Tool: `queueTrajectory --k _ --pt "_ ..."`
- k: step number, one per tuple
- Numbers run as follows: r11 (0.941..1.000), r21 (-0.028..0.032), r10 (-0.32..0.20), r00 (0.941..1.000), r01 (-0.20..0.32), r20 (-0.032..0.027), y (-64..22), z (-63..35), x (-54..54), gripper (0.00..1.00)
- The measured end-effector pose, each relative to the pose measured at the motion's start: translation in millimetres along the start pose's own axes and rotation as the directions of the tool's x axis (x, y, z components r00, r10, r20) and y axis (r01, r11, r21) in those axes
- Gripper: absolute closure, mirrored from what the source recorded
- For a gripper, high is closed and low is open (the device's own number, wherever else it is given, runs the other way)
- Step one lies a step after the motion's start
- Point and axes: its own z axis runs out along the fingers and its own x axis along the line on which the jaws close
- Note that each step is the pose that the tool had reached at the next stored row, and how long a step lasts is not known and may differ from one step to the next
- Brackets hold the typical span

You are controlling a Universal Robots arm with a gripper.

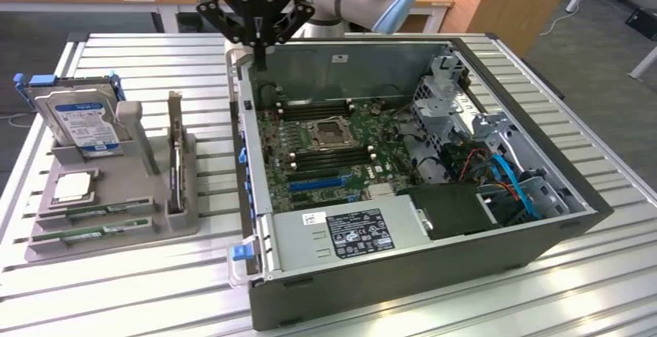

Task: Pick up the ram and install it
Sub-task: 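Reach for the ram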

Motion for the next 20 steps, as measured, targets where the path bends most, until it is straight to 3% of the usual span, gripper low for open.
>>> queueTrajectory --k 20 --pt "1.0 0.0 0.0 1.0 0.0 0.0 -4.5 -1.6 70.8 0.89"
